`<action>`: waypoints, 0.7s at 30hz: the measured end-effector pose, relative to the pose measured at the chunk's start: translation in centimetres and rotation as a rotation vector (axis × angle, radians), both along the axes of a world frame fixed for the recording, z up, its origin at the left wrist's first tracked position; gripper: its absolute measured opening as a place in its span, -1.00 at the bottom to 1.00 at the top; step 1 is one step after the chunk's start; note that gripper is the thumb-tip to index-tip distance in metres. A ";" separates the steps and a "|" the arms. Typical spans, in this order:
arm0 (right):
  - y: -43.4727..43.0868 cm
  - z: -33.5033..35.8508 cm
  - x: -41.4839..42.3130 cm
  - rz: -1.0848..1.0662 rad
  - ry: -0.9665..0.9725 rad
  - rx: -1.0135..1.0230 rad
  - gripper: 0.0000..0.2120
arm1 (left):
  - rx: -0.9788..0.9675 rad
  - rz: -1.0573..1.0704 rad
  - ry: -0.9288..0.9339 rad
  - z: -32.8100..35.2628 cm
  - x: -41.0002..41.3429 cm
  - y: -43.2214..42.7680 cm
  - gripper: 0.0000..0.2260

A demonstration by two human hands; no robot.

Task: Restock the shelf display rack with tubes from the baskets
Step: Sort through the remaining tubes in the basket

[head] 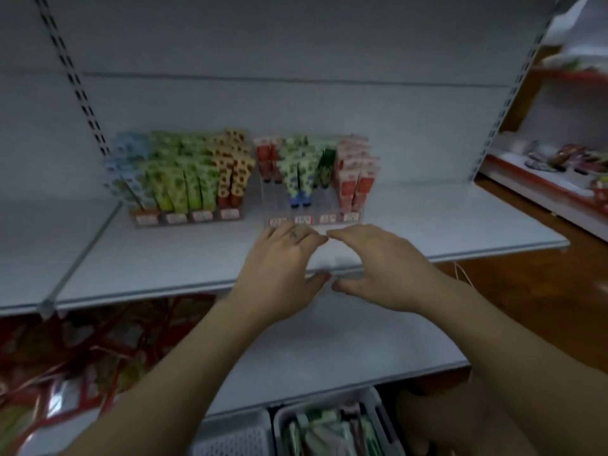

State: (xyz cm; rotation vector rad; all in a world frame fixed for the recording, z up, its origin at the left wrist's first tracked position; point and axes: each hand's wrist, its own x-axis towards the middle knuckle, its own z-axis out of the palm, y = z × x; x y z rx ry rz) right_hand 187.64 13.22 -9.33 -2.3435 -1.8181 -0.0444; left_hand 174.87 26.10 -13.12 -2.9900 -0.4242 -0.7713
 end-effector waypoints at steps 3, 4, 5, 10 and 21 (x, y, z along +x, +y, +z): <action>-1.0 -5.1 -0.7 -0.017 0.080 -0.180 -0.26 | -0.215 0.050 0.015 -6.2 -0.7 -2.0 -0.57; -1.4 -7.1 -0.9 -0.032 0.115 -0.251 -0.26 | -0.297 0.075 0.055 -8.2 -0.9 -2.8 -0.57; -1.8 -9.1 -0.9 -0.051 0.133 -0.328 -0.24 | -0.367 0.099 0.094 -10.3 -1.0 -3.5 -0.55; -4.1 -18.9 -1.4 -0.084 0.156 -0.658 -0.23 | -0.556 0.187 0.391 -20.9 -2.8 -6.2 -0.54; -6.1 -28.3 -1.3 -0.144 0.288 -1.077 -0.58 | -0.514 0.172 0.881 -30.4 -5.8 -8.5 -0.63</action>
